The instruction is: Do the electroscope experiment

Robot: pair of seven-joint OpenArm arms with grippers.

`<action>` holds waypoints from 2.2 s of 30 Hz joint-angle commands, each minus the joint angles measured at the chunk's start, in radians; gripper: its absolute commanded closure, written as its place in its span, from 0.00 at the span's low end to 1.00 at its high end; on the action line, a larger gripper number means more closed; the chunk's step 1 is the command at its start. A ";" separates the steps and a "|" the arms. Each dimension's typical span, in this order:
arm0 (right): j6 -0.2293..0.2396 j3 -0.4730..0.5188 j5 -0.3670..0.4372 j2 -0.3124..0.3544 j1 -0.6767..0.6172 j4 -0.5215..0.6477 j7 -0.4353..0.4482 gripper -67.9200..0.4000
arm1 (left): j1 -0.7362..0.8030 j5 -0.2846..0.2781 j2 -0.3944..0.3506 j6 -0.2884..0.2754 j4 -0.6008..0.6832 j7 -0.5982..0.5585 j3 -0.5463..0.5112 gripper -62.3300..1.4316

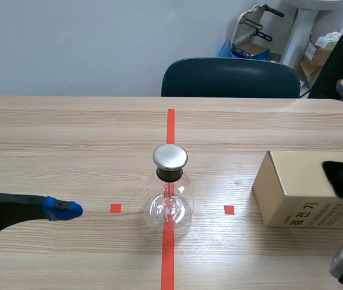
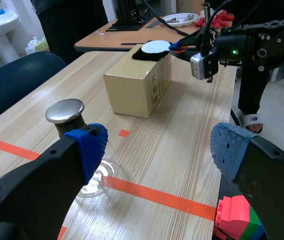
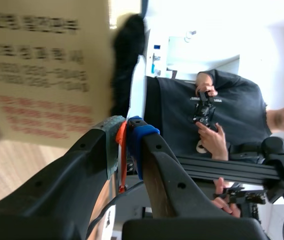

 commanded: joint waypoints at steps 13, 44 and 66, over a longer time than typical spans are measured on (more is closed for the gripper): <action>-0.052 -0.014 0.025 0.024 -0.001 0.229 -0.043 0.98 | -0.067 -0.009 0.064 0.043 -0.020 0.102 0.005 0.27; 0.018 -0.562 -0.261 0.073 0.099 0.389 -0.589 0.98 | -0.460 -0.005 0.346 0.026 -0.473 0.140 0.197 0.73; 0.154 -0.740 -0.347 0.082 0.147 0.374 -0.826 0.98 | -0.627 0.040 0.557 0.043 -0.771 0.132 0.246 0.84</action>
